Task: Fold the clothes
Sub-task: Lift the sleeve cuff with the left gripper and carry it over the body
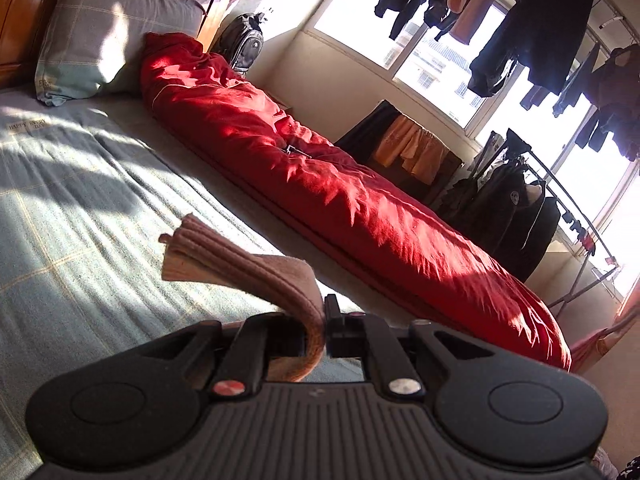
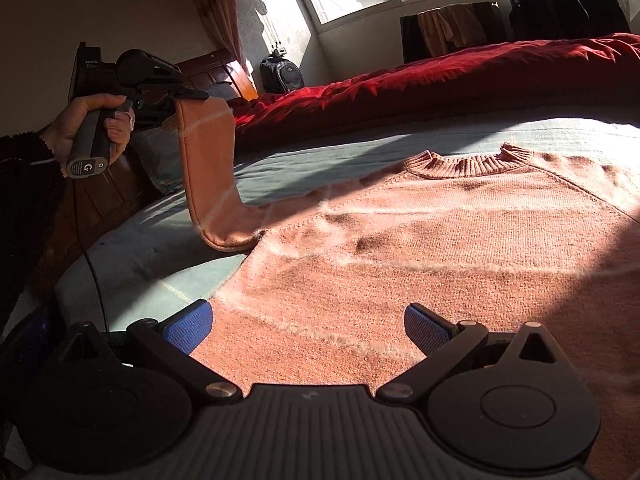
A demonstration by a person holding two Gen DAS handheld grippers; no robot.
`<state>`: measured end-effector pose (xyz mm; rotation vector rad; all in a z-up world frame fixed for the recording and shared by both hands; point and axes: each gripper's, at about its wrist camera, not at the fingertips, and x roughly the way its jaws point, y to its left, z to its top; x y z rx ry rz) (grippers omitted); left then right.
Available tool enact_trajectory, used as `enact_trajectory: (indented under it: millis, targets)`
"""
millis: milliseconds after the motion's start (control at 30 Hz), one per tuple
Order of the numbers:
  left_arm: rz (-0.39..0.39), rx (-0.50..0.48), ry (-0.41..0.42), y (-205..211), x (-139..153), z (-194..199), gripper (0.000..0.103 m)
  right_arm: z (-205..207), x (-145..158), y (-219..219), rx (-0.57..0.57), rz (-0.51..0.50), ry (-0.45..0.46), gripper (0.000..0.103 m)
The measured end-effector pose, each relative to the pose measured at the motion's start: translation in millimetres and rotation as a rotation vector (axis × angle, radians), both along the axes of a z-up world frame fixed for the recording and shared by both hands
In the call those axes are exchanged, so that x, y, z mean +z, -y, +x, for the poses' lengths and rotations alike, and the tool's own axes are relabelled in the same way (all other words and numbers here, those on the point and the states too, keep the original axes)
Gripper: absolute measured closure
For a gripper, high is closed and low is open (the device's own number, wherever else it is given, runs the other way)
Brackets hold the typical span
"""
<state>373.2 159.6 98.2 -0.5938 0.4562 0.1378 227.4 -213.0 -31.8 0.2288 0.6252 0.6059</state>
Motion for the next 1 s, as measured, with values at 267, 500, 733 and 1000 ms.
enact_trajectory:
  millis: [267, 500, 733, 1000]
  targets:
    - [0.019, -0.069, 0.016, 47, 18, 15, 0.097, -7, 1, 9, 0.004, 0.01, -0.002, 0.0]
    - [0.036, -0.117, 0.031, 83, 28, 25, 0.097, -11, 4, 21, -0.006, 0.03, 0.004, 0.0]
    - [0.047, -0.186, 0.039, 123, 32, 35, 0.097, -13, 6, 35, -0.03, 0.053, -0.002, 0.0]
    - [0.083, -0.271, 0.034, 176, 30, 48, 0.097, -17, 8, 47, -0.061, 0.054, -0.004, 0.0]
